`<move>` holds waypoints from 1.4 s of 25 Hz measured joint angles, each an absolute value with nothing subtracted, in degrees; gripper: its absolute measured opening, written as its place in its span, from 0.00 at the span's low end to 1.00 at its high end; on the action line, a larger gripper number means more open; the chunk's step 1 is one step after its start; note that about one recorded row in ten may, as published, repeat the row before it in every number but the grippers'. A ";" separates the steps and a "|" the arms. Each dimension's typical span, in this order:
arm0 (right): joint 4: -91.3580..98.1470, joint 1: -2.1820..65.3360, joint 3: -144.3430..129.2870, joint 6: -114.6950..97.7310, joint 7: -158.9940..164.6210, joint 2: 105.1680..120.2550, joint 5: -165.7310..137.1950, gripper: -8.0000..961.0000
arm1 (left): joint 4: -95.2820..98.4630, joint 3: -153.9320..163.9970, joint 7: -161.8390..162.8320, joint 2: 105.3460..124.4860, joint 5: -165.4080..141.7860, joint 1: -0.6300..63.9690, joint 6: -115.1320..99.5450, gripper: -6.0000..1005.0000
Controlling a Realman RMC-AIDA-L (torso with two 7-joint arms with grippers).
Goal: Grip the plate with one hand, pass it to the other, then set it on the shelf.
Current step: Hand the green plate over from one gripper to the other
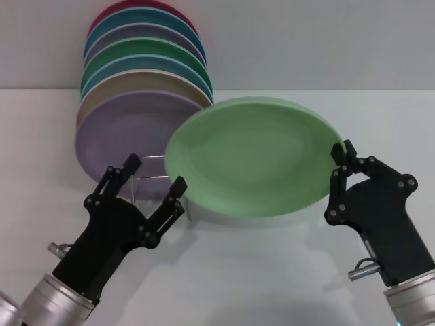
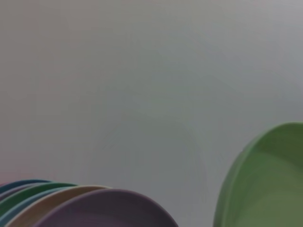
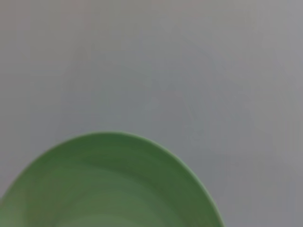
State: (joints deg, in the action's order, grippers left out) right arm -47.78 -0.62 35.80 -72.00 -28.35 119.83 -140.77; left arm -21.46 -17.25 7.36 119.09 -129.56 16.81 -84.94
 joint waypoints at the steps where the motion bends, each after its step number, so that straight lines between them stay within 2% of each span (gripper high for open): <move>1: -47.96 -0.37 34.28 -72.58 -29.64 119.82 -138.89 0.04 | -21.50 -17.25 7.31 119.09 -129.56 16.86 -84.73 0.80; 17: -48.13 0.21 25.95 -77.44 -37.16 119.54 -130.70 0.04 | -22.01 -17.98 7.20 119.09 -129.11 17.49 -82.39 0.80; 22: -48.14 0.14 25.69 -77.44 -37.18 119.53 -130.64 0.04 | -22.09 -17.84 7.20 119.09 -129.31 17.49 -81.90 0.59; 35: -48.04 0.09 25.61 -77.44 -37.18 119.49 -130.45 0.04 | -22.56 -17.58 7.20 119.09 -129.51 17.49 -81.29 0.36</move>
State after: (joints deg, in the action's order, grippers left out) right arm -48.04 0.09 25.61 -77.44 -37.18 119.49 -130.45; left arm -22.56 -17.58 7.20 119.09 -129.51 17.49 -81.29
